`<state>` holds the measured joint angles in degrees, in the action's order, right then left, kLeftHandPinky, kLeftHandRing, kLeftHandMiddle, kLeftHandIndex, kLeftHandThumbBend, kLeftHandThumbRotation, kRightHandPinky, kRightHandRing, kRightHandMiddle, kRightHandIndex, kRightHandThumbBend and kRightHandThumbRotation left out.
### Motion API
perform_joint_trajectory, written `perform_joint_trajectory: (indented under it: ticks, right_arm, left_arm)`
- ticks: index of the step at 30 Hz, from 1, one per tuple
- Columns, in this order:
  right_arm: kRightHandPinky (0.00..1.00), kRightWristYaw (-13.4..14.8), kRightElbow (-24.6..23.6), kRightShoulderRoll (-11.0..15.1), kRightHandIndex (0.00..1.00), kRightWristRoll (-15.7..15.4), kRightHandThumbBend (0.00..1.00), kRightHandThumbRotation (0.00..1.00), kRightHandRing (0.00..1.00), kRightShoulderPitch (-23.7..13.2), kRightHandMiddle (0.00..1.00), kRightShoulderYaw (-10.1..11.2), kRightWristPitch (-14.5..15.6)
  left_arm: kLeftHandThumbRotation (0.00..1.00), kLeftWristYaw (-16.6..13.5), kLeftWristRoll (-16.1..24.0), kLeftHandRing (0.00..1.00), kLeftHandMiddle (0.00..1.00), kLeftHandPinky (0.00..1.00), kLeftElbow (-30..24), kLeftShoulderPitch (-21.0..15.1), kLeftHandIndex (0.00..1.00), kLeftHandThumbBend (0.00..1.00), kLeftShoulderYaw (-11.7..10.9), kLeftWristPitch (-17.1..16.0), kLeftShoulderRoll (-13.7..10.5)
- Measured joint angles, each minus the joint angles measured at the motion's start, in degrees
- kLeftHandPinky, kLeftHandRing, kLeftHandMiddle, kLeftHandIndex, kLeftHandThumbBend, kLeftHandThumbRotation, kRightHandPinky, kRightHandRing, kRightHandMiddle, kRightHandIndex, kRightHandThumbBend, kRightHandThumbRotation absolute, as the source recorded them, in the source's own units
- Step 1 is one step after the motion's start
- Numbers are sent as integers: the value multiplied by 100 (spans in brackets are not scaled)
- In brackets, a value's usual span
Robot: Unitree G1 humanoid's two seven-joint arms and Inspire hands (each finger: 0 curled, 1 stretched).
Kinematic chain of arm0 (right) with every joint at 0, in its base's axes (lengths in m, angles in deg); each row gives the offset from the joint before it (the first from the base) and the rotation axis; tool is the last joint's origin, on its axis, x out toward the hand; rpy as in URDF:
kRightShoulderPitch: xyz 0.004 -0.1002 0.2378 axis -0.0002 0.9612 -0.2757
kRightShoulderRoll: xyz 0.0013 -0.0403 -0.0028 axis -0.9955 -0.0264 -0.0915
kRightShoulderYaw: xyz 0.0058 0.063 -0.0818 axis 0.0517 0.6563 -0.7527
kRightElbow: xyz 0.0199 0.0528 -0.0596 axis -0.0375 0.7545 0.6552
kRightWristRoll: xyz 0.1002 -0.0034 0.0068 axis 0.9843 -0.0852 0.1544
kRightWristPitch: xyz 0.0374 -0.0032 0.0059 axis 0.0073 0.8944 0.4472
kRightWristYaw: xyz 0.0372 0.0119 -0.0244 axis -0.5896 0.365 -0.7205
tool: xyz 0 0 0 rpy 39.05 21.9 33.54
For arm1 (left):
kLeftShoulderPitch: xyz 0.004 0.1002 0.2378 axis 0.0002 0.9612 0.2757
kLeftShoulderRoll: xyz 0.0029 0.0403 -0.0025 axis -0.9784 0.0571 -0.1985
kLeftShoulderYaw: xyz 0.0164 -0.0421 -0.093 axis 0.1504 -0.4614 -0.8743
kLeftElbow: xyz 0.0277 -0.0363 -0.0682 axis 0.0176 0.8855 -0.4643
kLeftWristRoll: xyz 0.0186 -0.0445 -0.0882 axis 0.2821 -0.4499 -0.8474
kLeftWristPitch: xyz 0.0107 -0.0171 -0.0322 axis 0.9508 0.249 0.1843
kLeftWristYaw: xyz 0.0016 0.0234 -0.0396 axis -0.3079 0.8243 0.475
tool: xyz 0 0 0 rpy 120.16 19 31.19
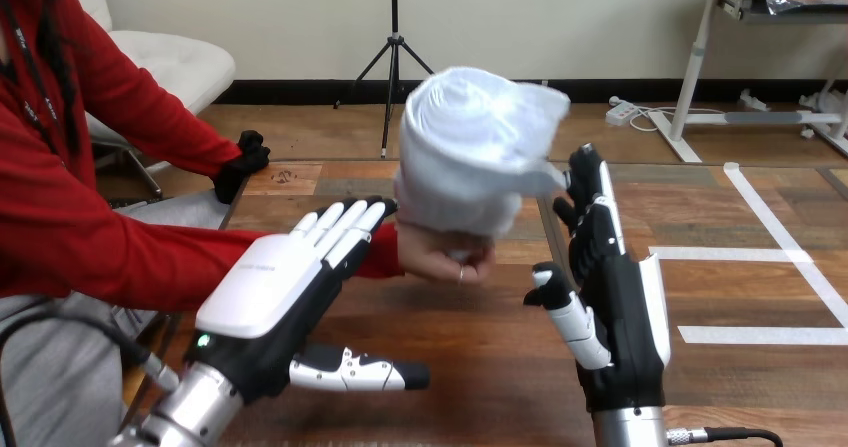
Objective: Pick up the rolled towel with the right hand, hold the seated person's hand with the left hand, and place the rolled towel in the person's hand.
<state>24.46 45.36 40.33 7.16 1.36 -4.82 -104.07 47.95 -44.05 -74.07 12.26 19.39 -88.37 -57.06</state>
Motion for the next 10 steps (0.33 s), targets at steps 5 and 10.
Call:
perform_joint_trajectory:
  ticks: [5,10]
  right_arm:
    - [95,-17,0,45,100,-38,100,85,100,23,100,10,15]
    - [95,-50,2,92,100,-37,100,85,100,41,100,16,16]
  left_arm:
    - [75,-115,-12,100,100,100,0,99,100,100,0,-64,67]
    - [74,-173,-48,100,100,100,0,192,100,100,0,-122,135]
